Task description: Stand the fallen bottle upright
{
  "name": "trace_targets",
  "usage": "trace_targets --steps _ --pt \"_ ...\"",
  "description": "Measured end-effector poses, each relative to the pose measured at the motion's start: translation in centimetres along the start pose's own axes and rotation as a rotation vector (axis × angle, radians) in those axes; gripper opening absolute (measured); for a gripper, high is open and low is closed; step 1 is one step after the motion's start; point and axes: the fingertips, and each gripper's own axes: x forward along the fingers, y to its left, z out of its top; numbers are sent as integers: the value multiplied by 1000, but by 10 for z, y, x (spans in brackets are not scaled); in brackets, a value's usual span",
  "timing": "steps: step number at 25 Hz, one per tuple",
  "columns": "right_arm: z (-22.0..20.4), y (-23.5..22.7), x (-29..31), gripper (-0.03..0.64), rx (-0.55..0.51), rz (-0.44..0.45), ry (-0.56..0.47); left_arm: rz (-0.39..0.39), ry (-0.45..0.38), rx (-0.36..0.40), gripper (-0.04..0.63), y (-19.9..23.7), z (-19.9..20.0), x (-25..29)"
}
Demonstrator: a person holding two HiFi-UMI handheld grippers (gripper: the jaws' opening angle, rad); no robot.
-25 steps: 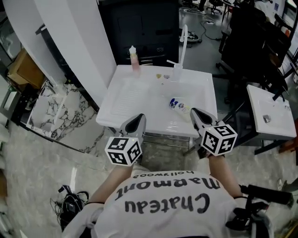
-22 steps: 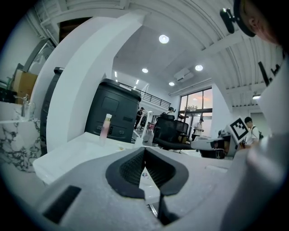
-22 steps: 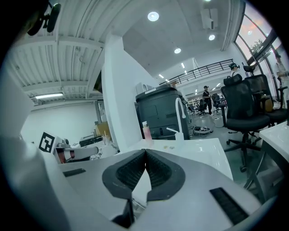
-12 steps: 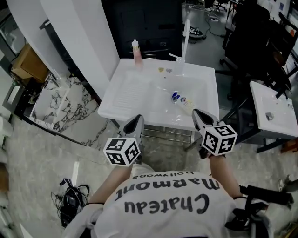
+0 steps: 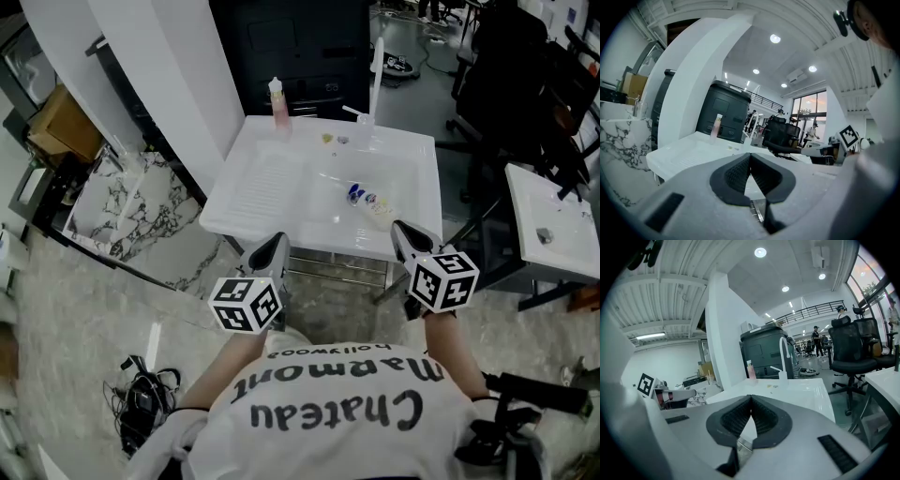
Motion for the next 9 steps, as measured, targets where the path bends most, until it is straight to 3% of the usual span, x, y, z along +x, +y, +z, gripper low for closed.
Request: trace_targets --steps 9 --pt "2 -4 -3 14 -25 -8 5 14 0 -7 14 0 3 0"
